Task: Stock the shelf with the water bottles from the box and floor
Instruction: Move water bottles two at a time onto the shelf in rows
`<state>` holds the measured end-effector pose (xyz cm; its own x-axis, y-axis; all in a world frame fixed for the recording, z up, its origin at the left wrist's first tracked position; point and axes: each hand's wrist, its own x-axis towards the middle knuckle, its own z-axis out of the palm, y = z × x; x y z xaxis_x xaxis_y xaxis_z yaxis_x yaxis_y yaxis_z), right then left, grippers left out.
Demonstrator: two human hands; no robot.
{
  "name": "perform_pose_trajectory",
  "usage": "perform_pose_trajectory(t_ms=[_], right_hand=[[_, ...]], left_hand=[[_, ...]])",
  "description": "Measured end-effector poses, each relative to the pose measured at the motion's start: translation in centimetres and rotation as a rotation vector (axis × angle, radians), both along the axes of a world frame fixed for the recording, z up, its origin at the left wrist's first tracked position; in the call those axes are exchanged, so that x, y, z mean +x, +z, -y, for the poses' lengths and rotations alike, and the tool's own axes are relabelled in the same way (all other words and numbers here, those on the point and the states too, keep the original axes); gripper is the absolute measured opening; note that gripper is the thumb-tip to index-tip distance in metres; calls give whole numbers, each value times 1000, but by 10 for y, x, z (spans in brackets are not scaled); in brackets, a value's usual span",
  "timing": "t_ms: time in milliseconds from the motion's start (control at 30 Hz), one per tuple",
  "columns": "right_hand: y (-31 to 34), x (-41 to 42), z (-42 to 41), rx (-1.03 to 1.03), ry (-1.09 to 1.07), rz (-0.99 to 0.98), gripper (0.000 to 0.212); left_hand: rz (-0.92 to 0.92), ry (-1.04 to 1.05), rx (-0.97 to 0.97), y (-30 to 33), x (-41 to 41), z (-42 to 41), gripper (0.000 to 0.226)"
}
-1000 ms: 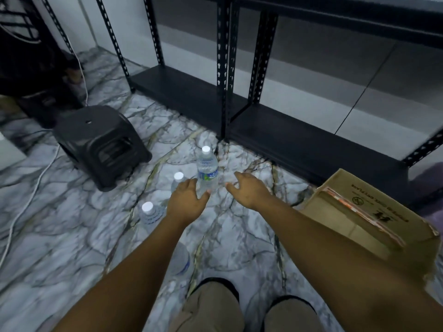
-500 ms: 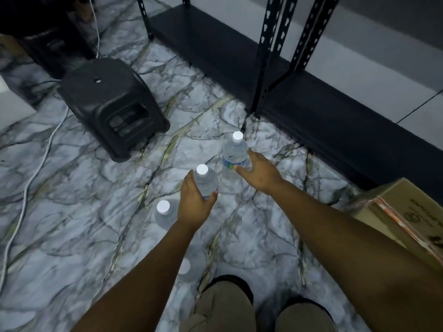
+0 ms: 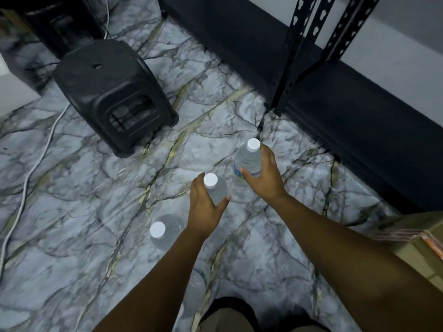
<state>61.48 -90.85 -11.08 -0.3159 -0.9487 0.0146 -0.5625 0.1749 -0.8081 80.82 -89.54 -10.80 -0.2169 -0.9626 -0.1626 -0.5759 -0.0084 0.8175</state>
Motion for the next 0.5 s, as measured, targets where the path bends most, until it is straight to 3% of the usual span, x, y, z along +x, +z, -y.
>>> perform_pose_trajectory(t_ms=[167,500], right_hand=[[-18,7,23,-25,-116,58,93],[-17,2,11,-36,-138,66,77]], left_hand=[[-34,44,-45,-8,-4,10,82],[-40,95,-95,-4,-6,18,60]])
